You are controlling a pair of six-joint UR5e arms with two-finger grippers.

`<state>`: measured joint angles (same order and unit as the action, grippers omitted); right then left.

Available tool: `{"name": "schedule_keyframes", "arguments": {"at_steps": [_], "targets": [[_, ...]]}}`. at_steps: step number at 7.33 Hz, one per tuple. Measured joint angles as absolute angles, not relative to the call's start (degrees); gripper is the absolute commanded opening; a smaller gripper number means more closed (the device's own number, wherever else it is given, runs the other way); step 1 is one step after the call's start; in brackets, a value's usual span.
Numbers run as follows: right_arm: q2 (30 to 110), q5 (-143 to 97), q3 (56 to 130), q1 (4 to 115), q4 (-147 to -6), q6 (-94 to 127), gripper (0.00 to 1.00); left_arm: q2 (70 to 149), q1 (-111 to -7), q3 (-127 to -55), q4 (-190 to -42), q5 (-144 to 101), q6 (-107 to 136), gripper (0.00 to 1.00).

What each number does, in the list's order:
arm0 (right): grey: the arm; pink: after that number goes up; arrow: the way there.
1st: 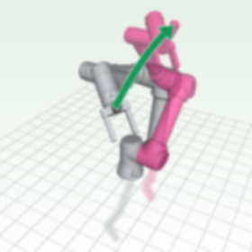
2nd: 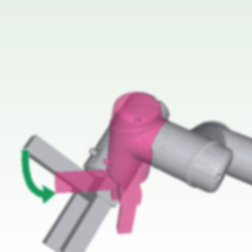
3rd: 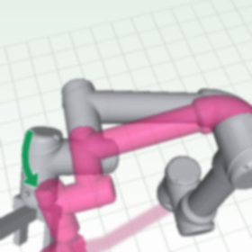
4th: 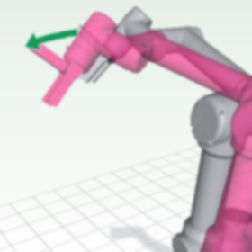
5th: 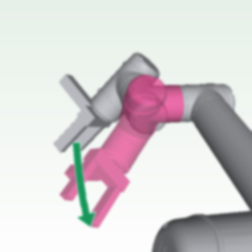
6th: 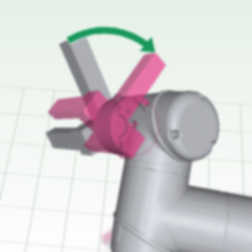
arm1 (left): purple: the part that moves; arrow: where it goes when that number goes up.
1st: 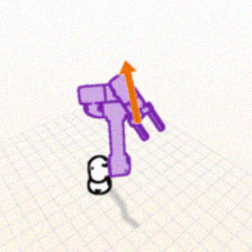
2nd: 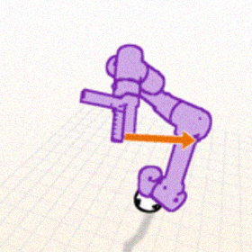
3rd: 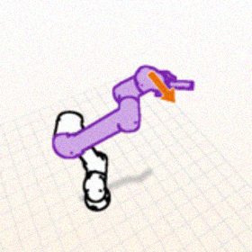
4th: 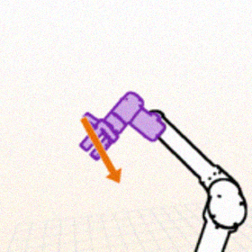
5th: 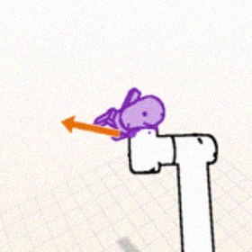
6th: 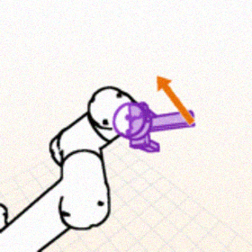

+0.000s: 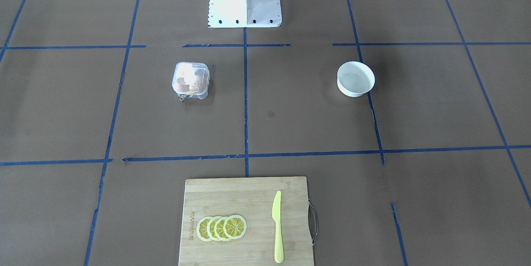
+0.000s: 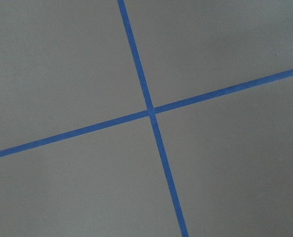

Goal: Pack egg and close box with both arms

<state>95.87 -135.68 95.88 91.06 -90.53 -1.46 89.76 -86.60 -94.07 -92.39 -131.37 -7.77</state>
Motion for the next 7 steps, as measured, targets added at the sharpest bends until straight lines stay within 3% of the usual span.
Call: {"name": "schedule_keyframes", "arguments": {"at_steps": [7], "targets": [[95.5,-136.4,96.0,91.3,-90.4,-1.4,1.00,88.9,-86.7,-92.7,-92.6,-131.4,-7.9,1.00]]}}
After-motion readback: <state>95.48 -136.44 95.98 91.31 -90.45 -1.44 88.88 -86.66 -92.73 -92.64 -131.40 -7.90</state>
